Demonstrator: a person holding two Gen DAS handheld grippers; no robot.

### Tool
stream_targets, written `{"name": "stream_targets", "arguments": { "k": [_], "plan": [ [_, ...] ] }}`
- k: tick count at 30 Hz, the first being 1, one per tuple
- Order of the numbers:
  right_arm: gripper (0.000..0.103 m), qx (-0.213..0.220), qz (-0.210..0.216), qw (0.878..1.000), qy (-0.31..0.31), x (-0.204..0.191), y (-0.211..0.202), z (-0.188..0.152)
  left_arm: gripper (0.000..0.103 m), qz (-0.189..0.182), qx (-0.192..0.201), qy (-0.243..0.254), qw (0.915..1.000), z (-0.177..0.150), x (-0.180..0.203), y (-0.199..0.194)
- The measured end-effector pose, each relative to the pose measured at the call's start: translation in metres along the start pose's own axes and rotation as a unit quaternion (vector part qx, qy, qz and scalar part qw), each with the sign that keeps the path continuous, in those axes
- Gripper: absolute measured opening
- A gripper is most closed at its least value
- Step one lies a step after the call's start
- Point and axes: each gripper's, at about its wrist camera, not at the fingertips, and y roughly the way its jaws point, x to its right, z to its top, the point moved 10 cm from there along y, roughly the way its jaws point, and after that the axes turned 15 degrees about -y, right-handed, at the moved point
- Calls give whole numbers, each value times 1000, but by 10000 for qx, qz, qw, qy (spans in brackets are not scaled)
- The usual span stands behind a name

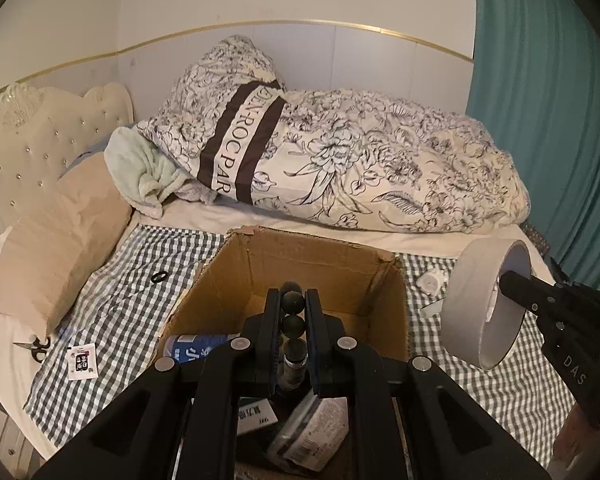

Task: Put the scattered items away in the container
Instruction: 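Lower bracelet with left tool while right tool lowers tape roll into box, then open left tool releasing bracelet while right tool releases tape roll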

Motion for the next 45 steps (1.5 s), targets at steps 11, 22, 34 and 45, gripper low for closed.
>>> {"name": "stream_targets", "arguments": {
  "k": [11, 22, 34, 45],
  "plan": [
    [3, -280, 616, 9977, -80, -26, 72, 16, 11, 96, -161, -29, 9998, 14, -10, 46],
    [3, -1144, 1040, 9878, -196, -48, 148, 7, 11, 124, -779, -216, 9966, 14, -26, 104],
    [30, -1375, 720, 9865, -518, -42, 158, -8, 17, 280, -719, -154, 9969, 18, -23, 107],
    [47, -1160, 844, 9887, -425, -43, 123, 12, 24, 269, -473, -206, 9983, 33, -16, 75]
  ]
}}
